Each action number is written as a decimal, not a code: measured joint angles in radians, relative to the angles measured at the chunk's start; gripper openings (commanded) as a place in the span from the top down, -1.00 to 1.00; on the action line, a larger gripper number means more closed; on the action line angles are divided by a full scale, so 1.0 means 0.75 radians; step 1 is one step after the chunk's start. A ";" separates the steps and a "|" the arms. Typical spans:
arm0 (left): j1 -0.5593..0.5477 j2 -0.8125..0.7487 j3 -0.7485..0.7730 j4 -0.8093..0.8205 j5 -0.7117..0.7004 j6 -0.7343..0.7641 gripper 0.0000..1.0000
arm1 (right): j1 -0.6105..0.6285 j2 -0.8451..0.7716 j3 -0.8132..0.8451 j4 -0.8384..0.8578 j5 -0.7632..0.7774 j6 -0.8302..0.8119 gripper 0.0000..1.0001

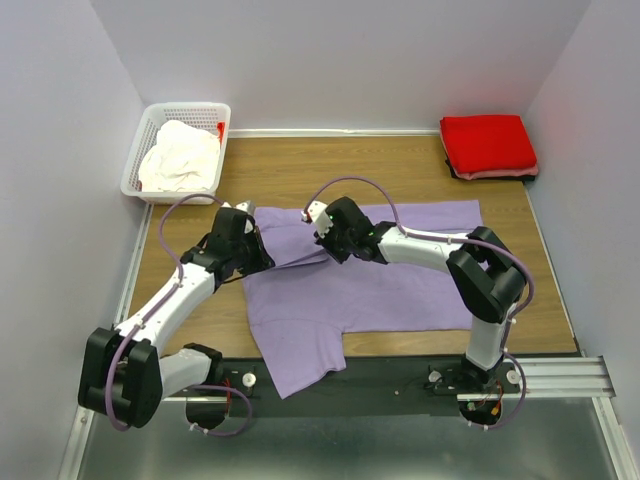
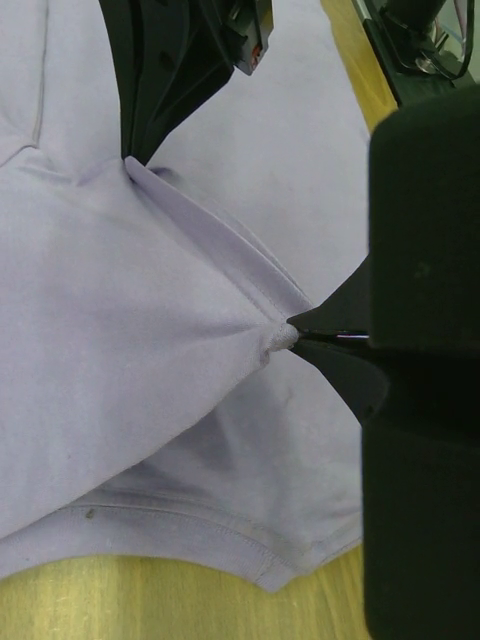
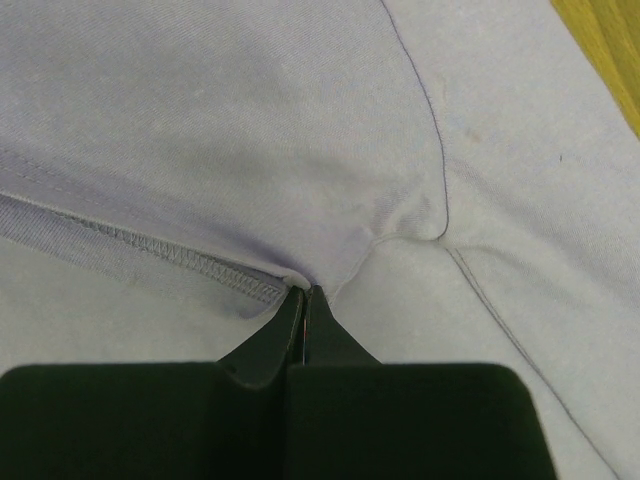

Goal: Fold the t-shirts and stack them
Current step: Fold the tshirt

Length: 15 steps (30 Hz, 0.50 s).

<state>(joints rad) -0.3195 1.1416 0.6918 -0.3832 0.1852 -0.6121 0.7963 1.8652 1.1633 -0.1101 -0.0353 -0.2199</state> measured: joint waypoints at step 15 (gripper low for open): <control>-0.060 -0.020 -0.095 -0.004 -0.024 -0.084 0.46 | 0.000 -0.005 -0.005 -0.040 0.001 -0.030 0.06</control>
<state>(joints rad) -0.3641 1.1263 0.6205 -0.3862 0.1669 -0.6750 0.7963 1.8618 1.1595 -0.1402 -0.0345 -0.2424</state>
